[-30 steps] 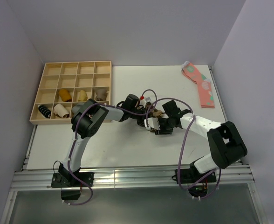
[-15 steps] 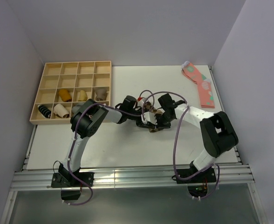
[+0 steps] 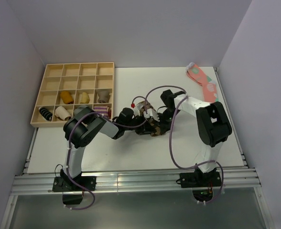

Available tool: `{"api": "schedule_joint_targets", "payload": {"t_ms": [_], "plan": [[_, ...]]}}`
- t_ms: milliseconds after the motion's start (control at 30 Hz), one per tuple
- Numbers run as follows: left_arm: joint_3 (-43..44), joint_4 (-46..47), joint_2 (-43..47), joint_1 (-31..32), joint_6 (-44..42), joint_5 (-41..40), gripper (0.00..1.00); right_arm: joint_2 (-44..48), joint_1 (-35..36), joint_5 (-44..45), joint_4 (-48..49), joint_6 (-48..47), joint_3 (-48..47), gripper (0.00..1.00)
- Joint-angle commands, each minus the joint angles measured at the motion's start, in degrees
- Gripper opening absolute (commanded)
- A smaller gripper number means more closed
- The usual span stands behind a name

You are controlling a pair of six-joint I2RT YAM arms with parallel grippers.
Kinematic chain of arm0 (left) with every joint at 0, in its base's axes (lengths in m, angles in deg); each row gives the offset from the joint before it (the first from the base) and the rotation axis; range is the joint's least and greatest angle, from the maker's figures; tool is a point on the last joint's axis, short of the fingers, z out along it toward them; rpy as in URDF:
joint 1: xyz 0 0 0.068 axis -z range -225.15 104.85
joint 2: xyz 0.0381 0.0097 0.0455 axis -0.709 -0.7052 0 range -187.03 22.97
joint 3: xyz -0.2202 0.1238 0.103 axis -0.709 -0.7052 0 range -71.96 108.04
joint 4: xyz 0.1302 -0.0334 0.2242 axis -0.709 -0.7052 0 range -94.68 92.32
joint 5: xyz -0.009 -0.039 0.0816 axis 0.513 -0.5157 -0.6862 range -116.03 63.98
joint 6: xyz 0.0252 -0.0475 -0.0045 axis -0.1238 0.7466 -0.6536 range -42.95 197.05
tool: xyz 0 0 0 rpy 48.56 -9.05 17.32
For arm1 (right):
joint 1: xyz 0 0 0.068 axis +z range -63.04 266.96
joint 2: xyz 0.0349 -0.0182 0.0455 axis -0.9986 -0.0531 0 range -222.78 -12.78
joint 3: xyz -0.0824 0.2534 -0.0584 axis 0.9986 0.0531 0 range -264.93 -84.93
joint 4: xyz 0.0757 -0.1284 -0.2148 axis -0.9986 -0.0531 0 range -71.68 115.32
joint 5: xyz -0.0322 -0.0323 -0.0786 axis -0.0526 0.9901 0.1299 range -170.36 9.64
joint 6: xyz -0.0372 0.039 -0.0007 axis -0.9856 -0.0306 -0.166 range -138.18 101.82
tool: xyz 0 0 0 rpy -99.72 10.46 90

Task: Roll the socks
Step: Roll the sock at the center of the board.

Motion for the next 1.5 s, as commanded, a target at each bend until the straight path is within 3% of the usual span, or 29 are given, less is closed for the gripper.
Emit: {"api": "schedule_joint_targets", "payload": {"t_ms": [0,200,467,633,833,1200,1467], "plan": [[-5.40,-1.56,-0.25,0.32,-2.20,-12.32,0.35,-3.07,-0.75,1.73,-9.88,-0.81,-1.99,0.14],[-10.32,4.33,4.06,2.51,-6.24,-22.76,0.37,-7.81,-1.45,0.50,-16.65,-2.21,-6.39,0.13],[-17.18,14.61,8.81,5.33,-14.23,-30.52,0.40,-13.08,-1.98,0.94,-22.36,-3.00,-10.60,0.13],[-20.88,21.63,12.14,6.21,-21.79,-30.70,0.40,-15.72,-3.73,0.76,-24.83,-1.87,-13.68,0.14],[-20.88,23.84,14.69,7.17,-28.21,-27.45,0.41,-19.41,-5.15,-0.03,-29.57,-0.55,-18.78,0.14],[-13.33,17.44,13.38,12.88,-38.58,-23.58,0.47,-22.85,-5.41,1.99,-29.93,4.64,-20.98,0.14],[-9.55,15.50,10.22,13.42,-40.60,-20.59,0.51,-23.90,-5.41,2.61,-29.93,6.22,-21.42,0.14]]}}
